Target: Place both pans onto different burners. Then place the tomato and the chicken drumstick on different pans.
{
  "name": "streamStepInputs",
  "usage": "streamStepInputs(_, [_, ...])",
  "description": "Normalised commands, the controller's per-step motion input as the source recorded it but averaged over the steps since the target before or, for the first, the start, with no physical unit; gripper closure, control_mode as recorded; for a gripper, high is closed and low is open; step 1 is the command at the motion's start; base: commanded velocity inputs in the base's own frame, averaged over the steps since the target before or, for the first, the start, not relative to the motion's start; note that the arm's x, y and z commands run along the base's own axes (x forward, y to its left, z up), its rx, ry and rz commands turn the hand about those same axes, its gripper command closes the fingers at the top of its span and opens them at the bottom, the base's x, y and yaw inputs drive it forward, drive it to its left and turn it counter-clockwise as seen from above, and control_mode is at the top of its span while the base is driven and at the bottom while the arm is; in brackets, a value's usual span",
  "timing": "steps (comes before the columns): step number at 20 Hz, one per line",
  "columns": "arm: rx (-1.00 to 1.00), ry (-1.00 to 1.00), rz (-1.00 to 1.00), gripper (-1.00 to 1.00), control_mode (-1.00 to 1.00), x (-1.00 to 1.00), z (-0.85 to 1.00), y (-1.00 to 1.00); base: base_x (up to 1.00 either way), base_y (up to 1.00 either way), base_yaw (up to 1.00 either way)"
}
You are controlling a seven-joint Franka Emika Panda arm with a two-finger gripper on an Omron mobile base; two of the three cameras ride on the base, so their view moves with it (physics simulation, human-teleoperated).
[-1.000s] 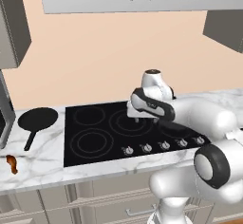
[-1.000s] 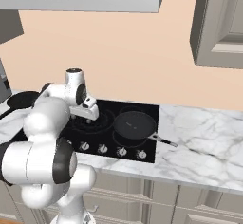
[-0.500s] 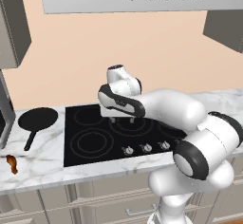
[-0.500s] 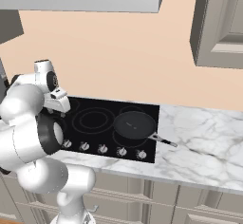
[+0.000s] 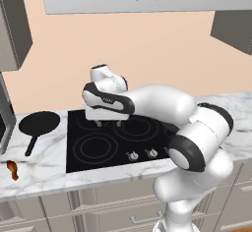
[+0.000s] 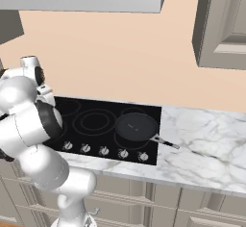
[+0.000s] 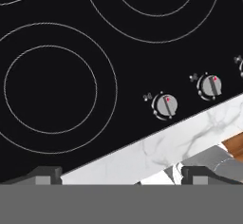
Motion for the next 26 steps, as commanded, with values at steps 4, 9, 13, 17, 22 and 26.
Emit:
streamStepInputs(4, [0.0, 0.0, -0.02, -1.0, -1.0, 0.0, 0.0, 0.7, 0.0, 0.0, 0.0])
streamStepInputs(9, [0.05, -0.04, 0.01, -1.0, -1.0, 0.01, -0.03, 0.38, 0.0, 0.0, 0.0])
streamStepInputs(13, [0.06, -0.05, 0.05, -1.0, -1.0, 0.09, -0.07, 0.42, 0.0, 0.0, 0.0])
streamStepInputs(17, [0.02, -0.09, 0.05, -1.0, -1.0, 0.19, -0.2, 0.51, 0.0, 0.0, 0.0])
streamStepInputs(22, [0.08, -0.09, 0.08, -1.0, -1.0, 0.2, -0.02, 0.39, 0.0, 0.0, 0.0])
streamStepInputs(26, [0.06, -0.01, 0.03, -1.0, -1.0, 0.37, 0.0, 0.62, 0.0, 0.0, 0.0])
